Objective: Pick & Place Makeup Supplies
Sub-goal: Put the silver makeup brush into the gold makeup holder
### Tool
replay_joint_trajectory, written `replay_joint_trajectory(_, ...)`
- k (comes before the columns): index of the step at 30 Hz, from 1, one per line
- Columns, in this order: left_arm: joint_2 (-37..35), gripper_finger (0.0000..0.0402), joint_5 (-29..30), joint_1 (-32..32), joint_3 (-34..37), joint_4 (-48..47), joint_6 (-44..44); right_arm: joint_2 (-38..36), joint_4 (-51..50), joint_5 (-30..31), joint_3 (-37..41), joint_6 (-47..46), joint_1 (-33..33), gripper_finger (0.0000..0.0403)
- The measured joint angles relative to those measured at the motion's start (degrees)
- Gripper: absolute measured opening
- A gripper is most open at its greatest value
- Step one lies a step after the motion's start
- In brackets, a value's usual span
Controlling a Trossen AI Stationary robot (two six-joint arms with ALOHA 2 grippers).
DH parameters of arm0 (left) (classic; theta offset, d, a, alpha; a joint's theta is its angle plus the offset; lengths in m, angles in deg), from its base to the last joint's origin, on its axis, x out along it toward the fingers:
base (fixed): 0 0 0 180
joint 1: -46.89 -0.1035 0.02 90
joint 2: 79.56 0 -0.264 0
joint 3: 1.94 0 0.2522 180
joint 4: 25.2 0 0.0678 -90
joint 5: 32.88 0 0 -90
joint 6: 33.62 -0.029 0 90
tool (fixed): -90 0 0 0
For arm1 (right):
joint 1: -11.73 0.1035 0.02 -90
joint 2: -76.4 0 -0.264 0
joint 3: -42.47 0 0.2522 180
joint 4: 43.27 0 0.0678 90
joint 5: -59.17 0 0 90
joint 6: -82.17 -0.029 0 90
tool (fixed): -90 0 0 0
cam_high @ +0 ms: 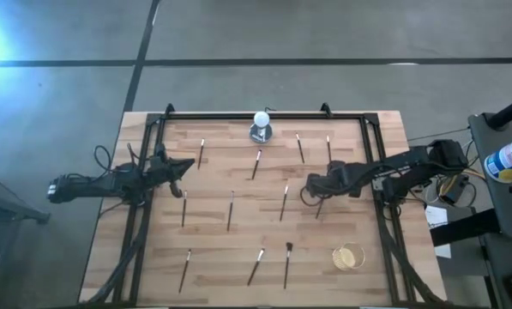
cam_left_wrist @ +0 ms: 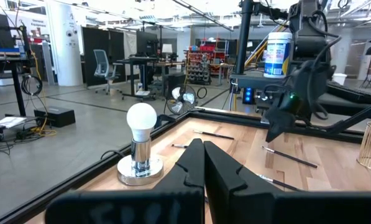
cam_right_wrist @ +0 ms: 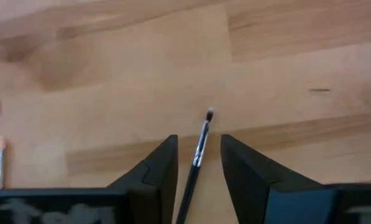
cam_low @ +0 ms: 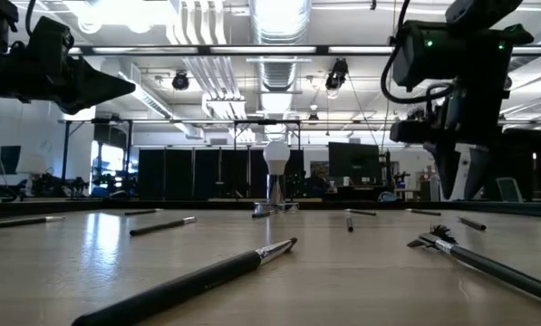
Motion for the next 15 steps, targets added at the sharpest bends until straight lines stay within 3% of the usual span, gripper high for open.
replay_joint_trajectory(6,0.01,0.0000,0.01,0.00,0.00,-0.01,0.00,1.44,0.04,0.01,0.40,0.01,-1.59,0.0090)
replay_joint_trajectory(15,0.01,0.0000,0.00,-0.02,0.00,-0.01,0.00,7.34,3.94,-0.30,0.33,1.50,-3.09,0.0097)
